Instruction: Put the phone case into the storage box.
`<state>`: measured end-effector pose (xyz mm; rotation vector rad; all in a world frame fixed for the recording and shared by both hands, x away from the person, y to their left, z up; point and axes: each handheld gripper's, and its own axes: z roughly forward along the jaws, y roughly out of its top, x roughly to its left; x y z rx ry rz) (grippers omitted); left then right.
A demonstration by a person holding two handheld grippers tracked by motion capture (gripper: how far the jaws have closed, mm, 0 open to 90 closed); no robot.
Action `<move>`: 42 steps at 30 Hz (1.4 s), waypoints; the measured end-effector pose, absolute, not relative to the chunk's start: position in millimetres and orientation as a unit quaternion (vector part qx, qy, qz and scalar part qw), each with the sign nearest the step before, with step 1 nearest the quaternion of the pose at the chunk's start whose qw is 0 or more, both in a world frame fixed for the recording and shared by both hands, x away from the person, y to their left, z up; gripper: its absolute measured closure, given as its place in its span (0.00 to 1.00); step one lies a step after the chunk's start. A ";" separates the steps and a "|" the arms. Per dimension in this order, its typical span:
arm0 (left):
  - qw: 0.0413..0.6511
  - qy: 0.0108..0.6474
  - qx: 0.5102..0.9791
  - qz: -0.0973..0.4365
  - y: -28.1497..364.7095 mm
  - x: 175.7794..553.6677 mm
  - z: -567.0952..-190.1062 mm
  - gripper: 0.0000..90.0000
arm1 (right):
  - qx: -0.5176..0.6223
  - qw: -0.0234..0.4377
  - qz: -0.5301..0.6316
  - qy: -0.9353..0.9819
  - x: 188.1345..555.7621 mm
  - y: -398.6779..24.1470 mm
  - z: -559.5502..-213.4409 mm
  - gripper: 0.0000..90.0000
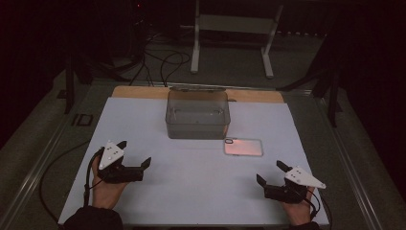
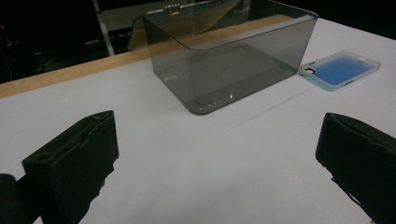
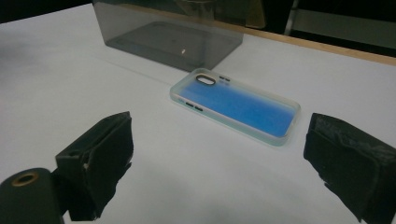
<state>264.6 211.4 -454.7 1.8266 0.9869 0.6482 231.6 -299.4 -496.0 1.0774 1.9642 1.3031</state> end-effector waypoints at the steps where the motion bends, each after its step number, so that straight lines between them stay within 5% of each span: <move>1: 0.465 0.402 0.744 0.264 210.7 265.5 -454.6 0.00 | 0.400 0.271 0.485 0.729 231.6 -299.5 -496.0 0.09; 42: 0.468 0.369 0.765 0.245 148.0 319.8 -445.6 0.00 | 0.399 0.270 0.484 0.731 231.9 -299.3 -496.1 0.09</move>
